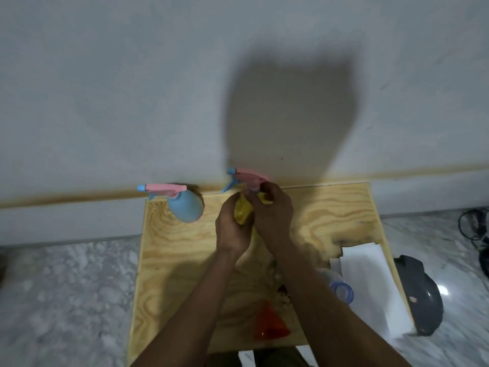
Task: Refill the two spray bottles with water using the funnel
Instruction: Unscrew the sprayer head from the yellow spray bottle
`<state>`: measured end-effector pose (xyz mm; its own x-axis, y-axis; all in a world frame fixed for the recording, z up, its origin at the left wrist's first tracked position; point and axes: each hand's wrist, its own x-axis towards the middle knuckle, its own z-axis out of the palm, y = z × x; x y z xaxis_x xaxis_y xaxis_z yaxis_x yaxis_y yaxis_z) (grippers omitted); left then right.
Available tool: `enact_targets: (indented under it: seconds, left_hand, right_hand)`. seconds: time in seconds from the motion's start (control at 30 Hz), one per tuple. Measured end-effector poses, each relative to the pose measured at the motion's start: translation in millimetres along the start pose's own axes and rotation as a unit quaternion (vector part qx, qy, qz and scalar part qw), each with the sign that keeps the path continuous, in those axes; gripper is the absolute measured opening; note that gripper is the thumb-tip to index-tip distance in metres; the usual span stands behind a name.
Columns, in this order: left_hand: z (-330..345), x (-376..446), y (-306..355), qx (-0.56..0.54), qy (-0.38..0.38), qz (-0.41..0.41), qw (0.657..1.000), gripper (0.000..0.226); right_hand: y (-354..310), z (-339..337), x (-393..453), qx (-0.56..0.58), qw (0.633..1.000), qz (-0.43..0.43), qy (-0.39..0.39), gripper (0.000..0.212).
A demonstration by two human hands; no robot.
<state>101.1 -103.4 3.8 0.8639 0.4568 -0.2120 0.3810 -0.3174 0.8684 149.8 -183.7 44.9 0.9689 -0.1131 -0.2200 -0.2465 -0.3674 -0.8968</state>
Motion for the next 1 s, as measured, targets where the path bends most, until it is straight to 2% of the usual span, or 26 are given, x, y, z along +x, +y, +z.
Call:
enact_targets:
  seconds: [0.1,0.47,0.63,0.77,0.87,1.0]
  left_hand:
    - [-21.4,-28.0,0.5,-0.035,0.01,0.025,0.999,0.051]
    - [-77.3,-122.1,21.2,-0.186,0.043,0.077,0.979,0.046]
    - [-108.6,-163.0,9.7,-0.189,0.039,0.084,0.978,0.049]
    - [-130.7,-192.7,-9.1,-0.19,0.03,0.091,0.977,0.034]
    - [-138.1,-214.6,-14.1,-0.205,0.033,0.09,0.974,0.025]
    - [-146.5,-240.7,-5.6,-0.281,0.03,0.08,0.956,0.032]
  right_hand:
    - [-7.4,-3.8,-18.2,0.024,1.0,-0.001,-0.021,0.025]
    - [-48.7,-28.9,-104.1,0.202,0.97,-0.037,-0.131,0.02]
    - [-52.0,-28.1,-153.6,0.204,0.963,-0.035,-0.174,0.021]
    - [-47.1,-28.8,-189.7,0.201,0.954,-0.038,-0.219,0.015]
    - [-43.1,-30.0,-213.7,0.253,0.945,-0.025,-0.203,0.009]
    - [-40.0,-30.1,-236.2,0.274,0.941,-0.028,-0.199,0.01]
